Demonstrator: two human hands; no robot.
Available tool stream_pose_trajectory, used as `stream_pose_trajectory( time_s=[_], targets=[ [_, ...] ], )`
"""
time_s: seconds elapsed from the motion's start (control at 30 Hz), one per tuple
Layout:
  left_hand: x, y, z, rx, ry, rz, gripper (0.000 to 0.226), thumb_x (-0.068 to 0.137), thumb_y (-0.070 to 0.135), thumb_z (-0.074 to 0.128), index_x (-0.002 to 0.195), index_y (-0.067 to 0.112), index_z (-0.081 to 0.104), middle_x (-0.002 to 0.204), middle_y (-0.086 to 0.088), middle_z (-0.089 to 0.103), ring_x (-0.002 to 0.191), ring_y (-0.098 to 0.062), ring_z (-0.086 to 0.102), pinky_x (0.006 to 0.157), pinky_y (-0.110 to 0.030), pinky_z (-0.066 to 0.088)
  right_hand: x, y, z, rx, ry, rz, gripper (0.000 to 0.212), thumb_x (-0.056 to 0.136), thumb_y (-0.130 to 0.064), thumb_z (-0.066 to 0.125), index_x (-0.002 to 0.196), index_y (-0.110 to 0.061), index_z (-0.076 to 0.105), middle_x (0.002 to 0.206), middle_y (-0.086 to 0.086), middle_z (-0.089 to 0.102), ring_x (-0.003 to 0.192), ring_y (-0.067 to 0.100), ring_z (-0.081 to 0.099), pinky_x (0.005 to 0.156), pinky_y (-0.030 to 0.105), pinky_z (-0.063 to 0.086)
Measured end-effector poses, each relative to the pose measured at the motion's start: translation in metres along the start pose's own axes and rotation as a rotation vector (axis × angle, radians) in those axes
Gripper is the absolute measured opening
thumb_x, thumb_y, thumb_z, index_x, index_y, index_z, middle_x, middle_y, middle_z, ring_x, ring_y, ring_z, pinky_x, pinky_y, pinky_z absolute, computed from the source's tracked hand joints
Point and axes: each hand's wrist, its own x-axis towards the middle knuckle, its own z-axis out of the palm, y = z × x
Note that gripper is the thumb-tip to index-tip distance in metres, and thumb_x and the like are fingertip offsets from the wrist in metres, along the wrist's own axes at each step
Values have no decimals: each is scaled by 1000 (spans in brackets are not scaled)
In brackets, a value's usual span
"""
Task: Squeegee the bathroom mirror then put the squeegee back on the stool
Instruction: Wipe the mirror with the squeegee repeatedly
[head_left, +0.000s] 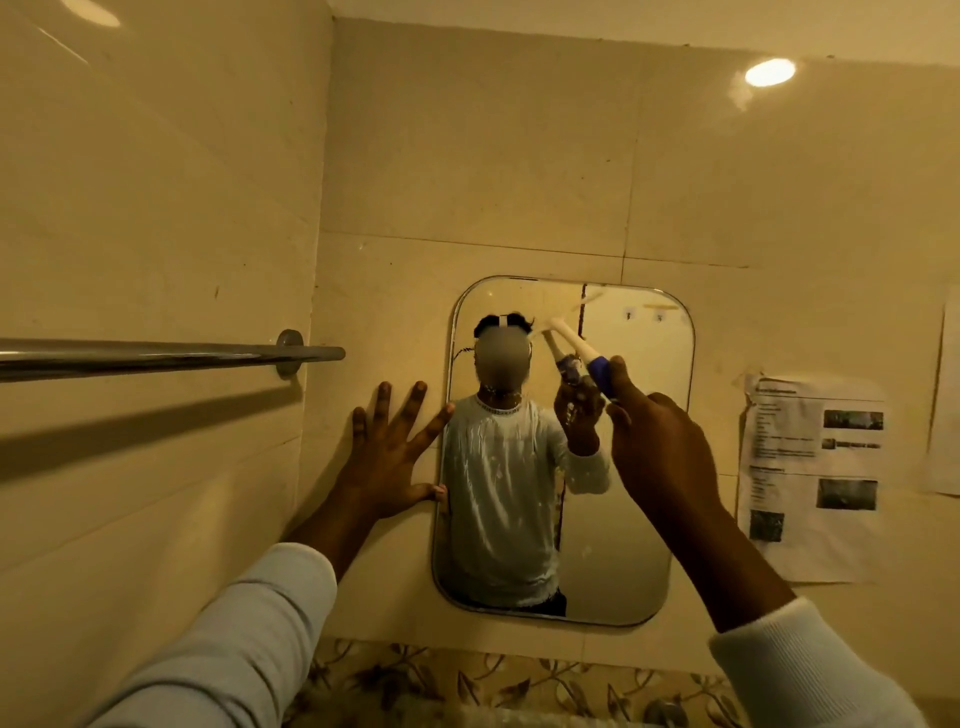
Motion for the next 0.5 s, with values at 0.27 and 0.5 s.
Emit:
stream_pose_trajectory(
  time_s=[0.27, 0.5],
  targets=[
    [-1, 2, -2, 12, -10, -14, 123, 76, 94, 52, 158, 50, -27, 165, 0, -47, 150, -45, -42, 122, -77, -4, -40, 45, 0, 76, 42, 188, 65, 101, -20, 56, 157, -33, 26, 81, 3, 55, 60, 9, 46, 49, 24, 32],
    [-1, -2, 3, -1, 34, 3, 125, 72, 95, 56, 163, 49, -17, 172, -3, -35, 153, -48, -34, 120, -81, 2, 9, -9, -20, 128, 40, -23, 70, 102, -25, 53, 160, -36, 15, 93, 3, 50, 75, 18, 51, 66, 29, 38]
  ],
)
